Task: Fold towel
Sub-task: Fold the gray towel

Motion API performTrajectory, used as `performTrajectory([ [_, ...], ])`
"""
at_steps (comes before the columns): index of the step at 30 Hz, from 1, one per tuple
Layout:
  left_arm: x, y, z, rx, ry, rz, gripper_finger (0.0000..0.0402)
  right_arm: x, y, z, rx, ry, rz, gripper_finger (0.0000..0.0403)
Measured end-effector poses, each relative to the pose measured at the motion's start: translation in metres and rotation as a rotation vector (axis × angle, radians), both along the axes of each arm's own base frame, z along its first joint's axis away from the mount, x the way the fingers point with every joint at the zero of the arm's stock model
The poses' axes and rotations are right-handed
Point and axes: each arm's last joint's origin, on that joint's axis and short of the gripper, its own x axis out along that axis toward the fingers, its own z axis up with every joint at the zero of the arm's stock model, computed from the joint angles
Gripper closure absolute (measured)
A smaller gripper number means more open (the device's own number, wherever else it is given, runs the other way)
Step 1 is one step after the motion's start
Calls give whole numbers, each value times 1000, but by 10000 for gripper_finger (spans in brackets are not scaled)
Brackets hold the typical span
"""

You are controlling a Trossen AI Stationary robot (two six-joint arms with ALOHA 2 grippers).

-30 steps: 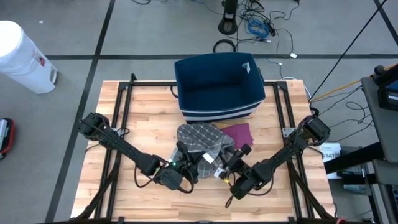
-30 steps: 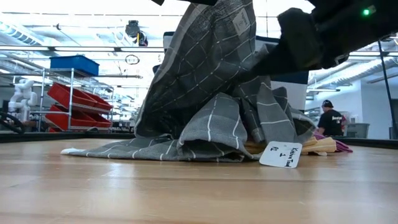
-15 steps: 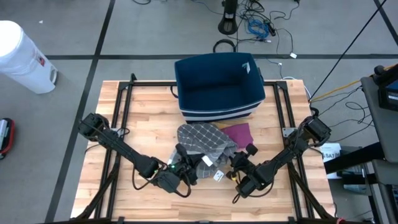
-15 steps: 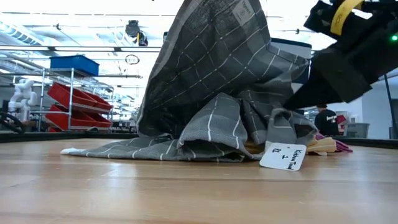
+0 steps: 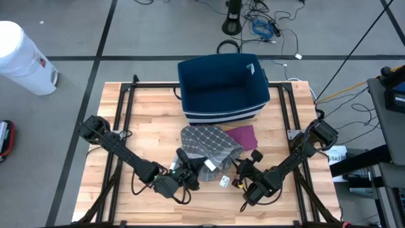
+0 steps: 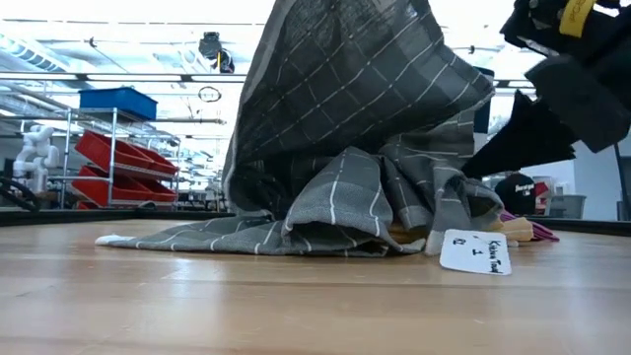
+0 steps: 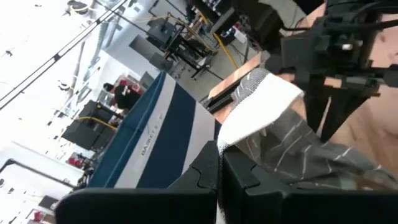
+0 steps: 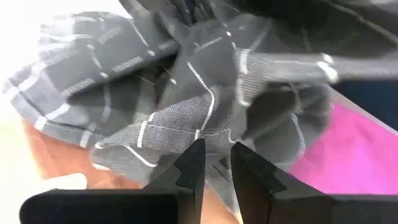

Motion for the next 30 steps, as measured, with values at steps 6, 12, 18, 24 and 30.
performTrajectory([
  [6,0,0,0,-9,-6,-10,401,9,4,2,11,-55,26,332],
  [12,0,0,0,-12,-7,-12,401,10,9,4,19,-118,27,332],
  [18,0,-1,0,-15,-6,-21,401,12,15,8,14,-214,19,332],
  [24,1,-1,0,-32,-11,-44,401,17,11,10,15,-247,-7,332],
  [30,1,-1,0,-35,-12,-46,401,22,8,10,-4,-235,0,332],
])
